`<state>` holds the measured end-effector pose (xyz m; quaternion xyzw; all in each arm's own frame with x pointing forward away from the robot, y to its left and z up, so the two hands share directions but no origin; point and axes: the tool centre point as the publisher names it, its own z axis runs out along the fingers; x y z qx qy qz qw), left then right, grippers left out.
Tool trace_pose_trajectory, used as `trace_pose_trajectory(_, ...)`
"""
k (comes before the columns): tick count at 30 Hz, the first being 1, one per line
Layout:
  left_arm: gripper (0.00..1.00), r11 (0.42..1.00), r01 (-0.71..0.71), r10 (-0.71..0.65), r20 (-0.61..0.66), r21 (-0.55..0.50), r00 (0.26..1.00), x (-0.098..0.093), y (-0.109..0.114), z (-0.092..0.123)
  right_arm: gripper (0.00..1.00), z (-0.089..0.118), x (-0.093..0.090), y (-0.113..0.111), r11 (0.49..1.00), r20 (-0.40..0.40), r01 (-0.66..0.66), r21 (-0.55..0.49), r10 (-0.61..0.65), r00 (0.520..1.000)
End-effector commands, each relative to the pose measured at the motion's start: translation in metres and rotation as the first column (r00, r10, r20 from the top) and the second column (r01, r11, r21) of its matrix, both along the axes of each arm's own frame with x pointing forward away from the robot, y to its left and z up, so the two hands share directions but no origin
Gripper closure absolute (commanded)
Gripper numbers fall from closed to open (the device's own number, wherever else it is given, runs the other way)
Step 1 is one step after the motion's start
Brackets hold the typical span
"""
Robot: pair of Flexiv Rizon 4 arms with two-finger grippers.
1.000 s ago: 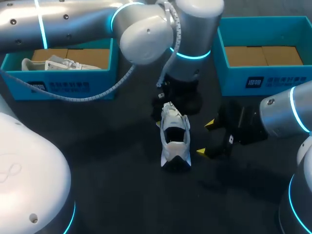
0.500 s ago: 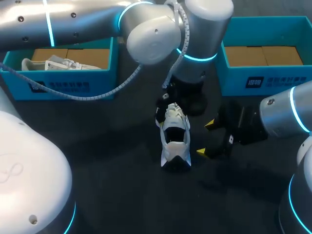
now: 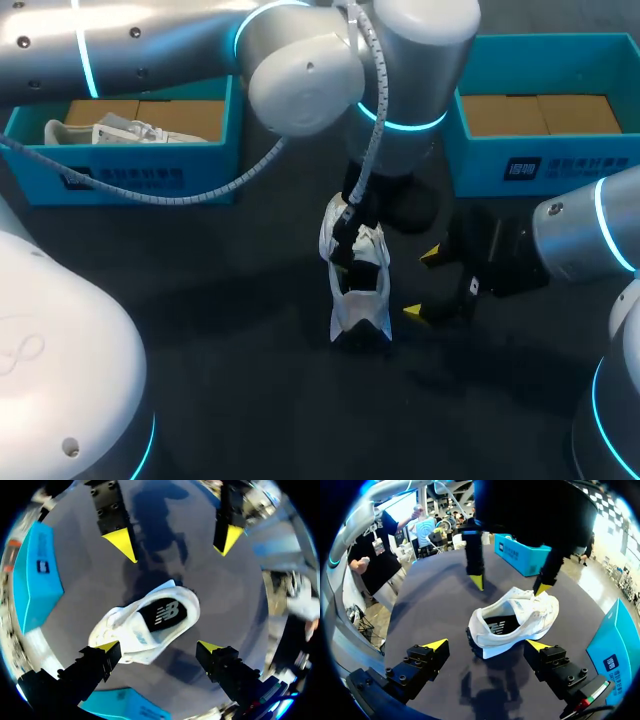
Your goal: Take the shoe out of the shoebox, open the shoe tongue, remove and reinsert the insole, then place the shoe into the shoebox
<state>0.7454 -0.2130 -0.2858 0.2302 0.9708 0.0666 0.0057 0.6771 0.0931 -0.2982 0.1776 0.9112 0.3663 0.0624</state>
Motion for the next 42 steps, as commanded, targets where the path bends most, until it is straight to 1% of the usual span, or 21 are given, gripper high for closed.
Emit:
trace_pose_trajectory(1,0.0,0.985,-0.144,0.145,-0.003,-0.096,0.989,-0.016,0.013,0.0,0.0,0.0,-0.001,0.001,1.0,0.001,0.002,-0.002,-0.002,1.0)
trace_pose_trajectory(4,0.0,0.969,-0.217,0.216,-0.022,-0.116,0.976,-0.025,0.014,-0.003,0.0,0.0,-0.001,0.001,1.0,0.001,0.002,-0.002,-0.002,1.0)
trace_pose_trajectory(6,0.0,0.963,-0.242,0.24,-0.029,-0.116,0.97,-0.033,0.012,-0.007,0.0,0.0,-0.001,0.001,1.0,0.001,0.002,-0.002,-0.002,1.0)
trace_pose_trajectory(9,0.0,0.96,-0.261,0.259,-0.034,-0.1,0.965,-0.044,0.007,-0.013,0.0,0.0,-0.001,0.001,1.0,0.001,0.002,-0.002,-0.002,1.0)
trace_pose_trajectory(14,0.0,0.948,-0.305,0.303,-0.037,-0.094,0.952,-0.056,0.002,-0.024,0.0,0.0,-0.001,0.001,1.0,0.001,0.002,-0.002,-0.002,1.0)
trace_pose_trajectory(18,0.0,0.922,-0.37,0.367,-0.051,-0.111,0.929,-0.061,0.003,-0.034,0.0,0.0,-0.001,0.001,1.0,0.001,0.002,-0.002,-0.002,1.0)
trace_pose_trajectory(27,0.0,0.903,-0.413,0.412,-0.038,-0.115,0.911,-0.068,-0.004,-0.052,0.0,0.0,-0.001,0.001,1.0,0.001,0.002,-0.002,-0.002,1.0)
trace_pose_trajectory(28,0.0,0.903,-0.407,0.407,-0.034,-0.14,0.913,-0.07,-0.006,-0.053,0.0,0.0,-0.001,0.001,1.0,0.001,0.002,-0.002,-0.002,1.0)
trace_pose_trajectory(34,0.0,0.878,-0.452,0.453,-0.031,-0.161,0.891,-0.073,-0.008,-0.068,0.0,0.0,-0.001,0.001,1.0,0.001,0.002,-0.002,-0.002,1.0)
trace_pose_trajectory(38,0.0,0.877,-0.453,0.457,-0.012,-0.162,0.889,-0.077,-0.006,-0.071,0.0,0.0,-0.001,0.001,1.0,0.001,0.002,-0.002,-0.002,1.0)
trace_pose_trajectory(42,0.0,0.888,-0.439,0.443,0.001,-0.138,0.896,-0.078,-0.006,-0.077,0.0,0.0,-0.001,0.001,1.0,0.001,0.002,-0.002,-0.002,1.0)
